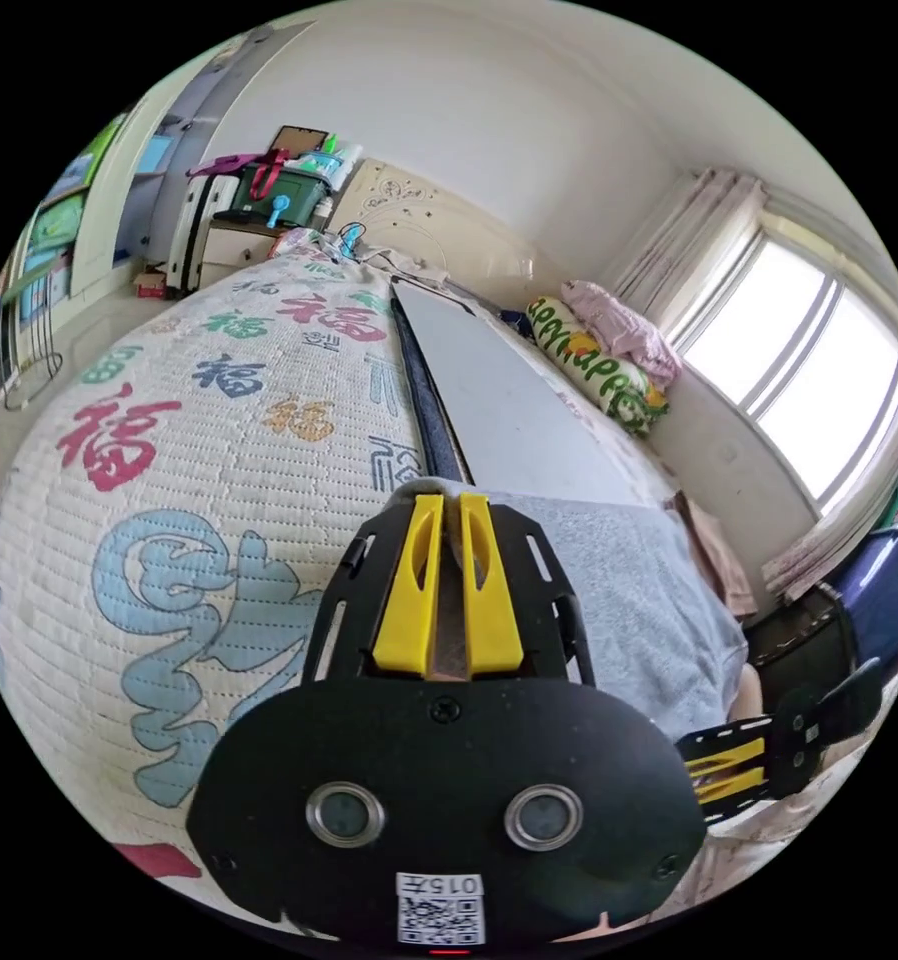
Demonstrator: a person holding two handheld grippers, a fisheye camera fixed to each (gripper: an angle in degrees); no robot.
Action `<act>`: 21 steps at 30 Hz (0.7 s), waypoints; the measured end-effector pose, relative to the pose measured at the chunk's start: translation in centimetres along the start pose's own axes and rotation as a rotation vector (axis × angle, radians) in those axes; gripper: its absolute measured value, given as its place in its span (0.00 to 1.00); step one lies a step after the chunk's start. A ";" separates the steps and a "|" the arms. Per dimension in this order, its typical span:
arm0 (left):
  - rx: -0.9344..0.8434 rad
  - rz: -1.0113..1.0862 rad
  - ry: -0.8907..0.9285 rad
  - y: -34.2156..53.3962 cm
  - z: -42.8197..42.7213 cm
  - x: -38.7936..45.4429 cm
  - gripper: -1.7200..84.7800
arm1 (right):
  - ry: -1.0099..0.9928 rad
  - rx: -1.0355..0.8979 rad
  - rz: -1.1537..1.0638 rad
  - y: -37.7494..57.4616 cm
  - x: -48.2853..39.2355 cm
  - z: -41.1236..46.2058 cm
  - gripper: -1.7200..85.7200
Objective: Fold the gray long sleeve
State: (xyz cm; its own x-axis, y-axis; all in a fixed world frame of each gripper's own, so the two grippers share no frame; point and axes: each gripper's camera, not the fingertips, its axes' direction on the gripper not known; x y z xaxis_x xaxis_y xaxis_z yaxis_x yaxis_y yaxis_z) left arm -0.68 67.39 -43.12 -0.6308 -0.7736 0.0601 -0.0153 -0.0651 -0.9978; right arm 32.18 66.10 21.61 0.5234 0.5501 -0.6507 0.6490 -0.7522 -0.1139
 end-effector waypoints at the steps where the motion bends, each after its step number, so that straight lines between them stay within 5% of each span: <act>1: -0.008 0.026 -0.028 -0.3 0.0 0.5 0.04 | -0.005 0.004 0.001 0.6 -0.2 0.1 0.05; 14: -0.066 0.153 -0.115 -3.6 -3.9 6.5 0.07 | -0.262 0.149 0.072 13.0 -1.1 0.3 0.10; 18: -0.029 0.461 0.210 -1.0 -8.9 10.6 0.07 | -0.041 0.166 0.103 18.6 -1.9 -1.3 0.13; 21: -0.187 0.710 0.430 1.1 -9.1 14.0 0.08 | 0.086 0.145 0.108 21.6 -2.8 -0.6 0.13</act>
State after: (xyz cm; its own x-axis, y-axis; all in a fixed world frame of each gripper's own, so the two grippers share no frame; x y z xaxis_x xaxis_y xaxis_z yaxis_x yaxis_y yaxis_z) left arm -16.56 62.23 -43.68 -0.7787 -0.2822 -0.5604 0.3917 0.4791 -0.7855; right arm 45.06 48.57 21.41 0.6350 0.4873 -0.5994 0.5031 -0.8497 -0.1578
